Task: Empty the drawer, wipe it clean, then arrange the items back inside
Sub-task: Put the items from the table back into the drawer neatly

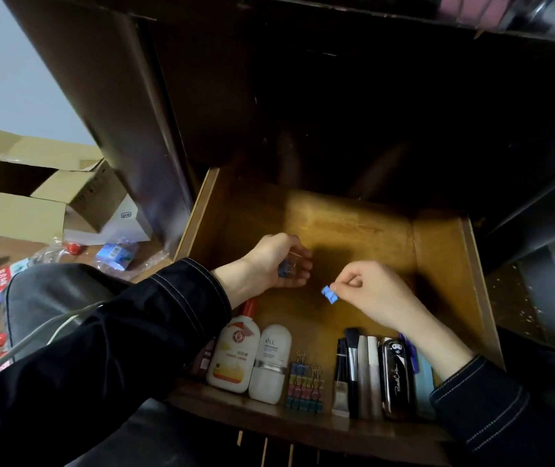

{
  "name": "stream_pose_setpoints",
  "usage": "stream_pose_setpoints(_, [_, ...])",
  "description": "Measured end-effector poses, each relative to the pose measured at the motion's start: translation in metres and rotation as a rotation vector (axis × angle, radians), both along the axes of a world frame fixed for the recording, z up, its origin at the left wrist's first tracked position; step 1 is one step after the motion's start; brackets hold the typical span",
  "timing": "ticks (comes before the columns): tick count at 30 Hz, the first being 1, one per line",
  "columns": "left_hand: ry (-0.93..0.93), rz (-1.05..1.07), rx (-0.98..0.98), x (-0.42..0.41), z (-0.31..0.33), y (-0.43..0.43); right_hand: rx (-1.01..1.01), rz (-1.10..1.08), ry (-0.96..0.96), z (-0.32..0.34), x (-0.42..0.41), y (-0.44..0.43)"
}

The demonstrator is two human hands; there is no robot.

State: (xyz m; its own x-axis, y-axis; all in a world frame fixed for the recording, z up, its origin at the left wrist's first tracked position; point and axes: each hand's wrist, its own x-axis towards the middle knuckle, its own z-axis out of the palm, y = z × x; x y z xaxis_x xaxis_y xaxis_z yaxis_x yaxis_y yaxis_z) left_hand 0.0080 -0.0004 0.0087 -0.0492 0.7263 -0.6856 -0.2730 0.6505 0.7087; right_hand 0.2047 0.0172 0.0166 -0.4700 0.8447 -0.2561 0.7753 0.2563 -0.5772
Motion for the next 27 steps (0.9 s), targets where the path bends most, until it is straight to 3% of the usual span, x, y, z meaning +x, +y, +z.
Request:
stream_pose_setpoints(6, [0.009, -0.041, -0.014, 0.004, 0.004, -0.003, -0.274, 0.427, -0.214, -0.005, -0.003, -0.018])
stream_pose_setpoints(27, [-0.009, -0.052, -0.005, 0.003, 0.006, -0.005, -0.343, 0.586, -0.305, -0.019, -0.012, -0.031])
